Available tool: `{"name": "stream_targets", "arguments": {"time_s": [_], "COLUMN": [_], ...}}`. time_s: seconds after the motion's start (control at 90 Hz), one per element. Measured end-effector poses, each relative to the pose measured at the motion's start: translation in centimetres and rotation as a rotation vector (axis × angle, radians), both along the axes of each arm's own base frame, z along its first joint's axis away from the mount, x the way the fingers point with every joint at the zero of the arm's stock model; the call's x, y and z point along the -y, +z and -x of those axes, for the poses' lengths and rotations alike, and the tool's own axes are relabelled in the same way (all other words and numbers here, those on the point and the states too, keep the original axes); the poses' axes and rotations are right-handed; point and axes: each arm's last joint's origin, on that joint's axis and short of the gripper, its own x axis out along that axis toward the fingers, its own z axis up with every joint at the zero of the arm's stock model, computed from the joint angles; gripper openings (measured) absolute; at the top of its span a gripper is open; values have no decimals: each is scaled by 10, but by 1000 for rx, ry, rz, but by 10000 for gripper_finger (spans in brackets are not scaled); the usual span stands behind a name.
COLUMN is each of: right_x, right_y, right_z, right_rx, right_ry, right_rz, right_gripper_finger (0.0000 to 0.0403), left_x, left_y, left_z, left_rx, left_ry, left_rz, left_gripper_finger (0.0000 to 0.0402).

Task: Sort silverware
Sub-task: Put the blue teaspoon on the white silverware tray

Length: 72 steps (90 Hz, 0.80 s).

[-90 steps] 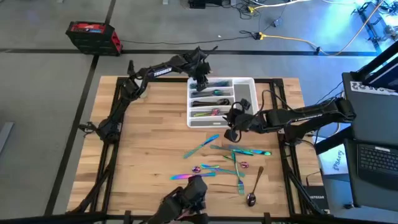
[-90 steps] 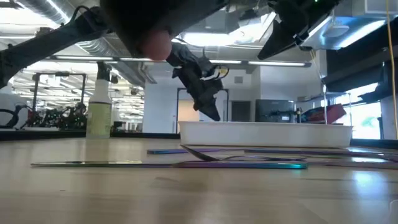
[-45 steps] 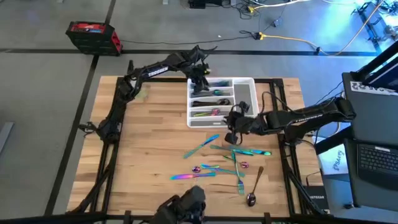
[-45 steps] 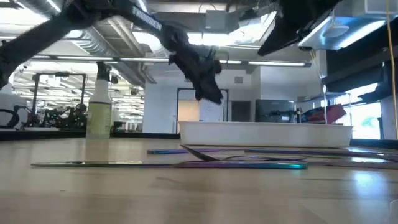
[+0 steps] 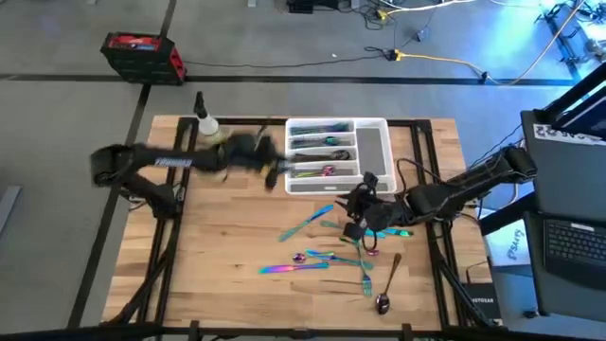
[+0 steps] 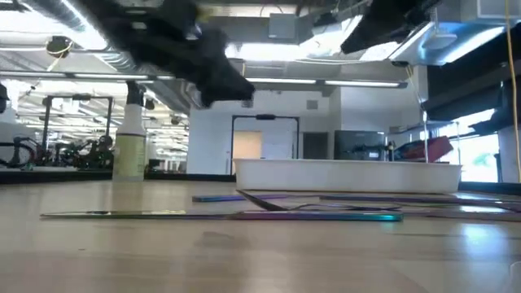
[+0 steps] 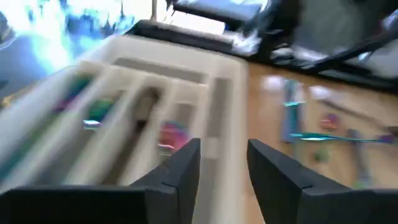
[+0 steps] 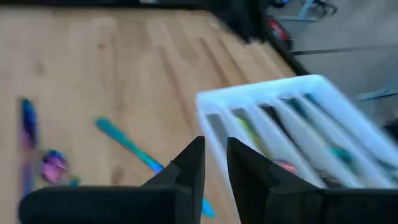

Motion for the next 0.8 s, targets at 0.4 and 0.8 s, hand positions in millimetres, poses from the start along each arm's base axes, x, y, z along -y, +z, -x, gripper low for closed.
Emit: {"name": "stream_targets", "arguments": {"time_s": [0.4,0.8], "right_x": [-45,-82], "right_y": [-105,-134], "right_z": [-67,-94], "right_rx": [-161,-230], "right_ry": [310,446], "right_rz": [-140,-50], "right_gripper_finger": [51,51], "left_x": [153,204], "left_y": [-45,-81], "left_z": [45,63], "left_rx": [99,-34], "left_ry": [-188,-192], "left_rz": [95,50], "left_gripper_finger": [117,117]}}
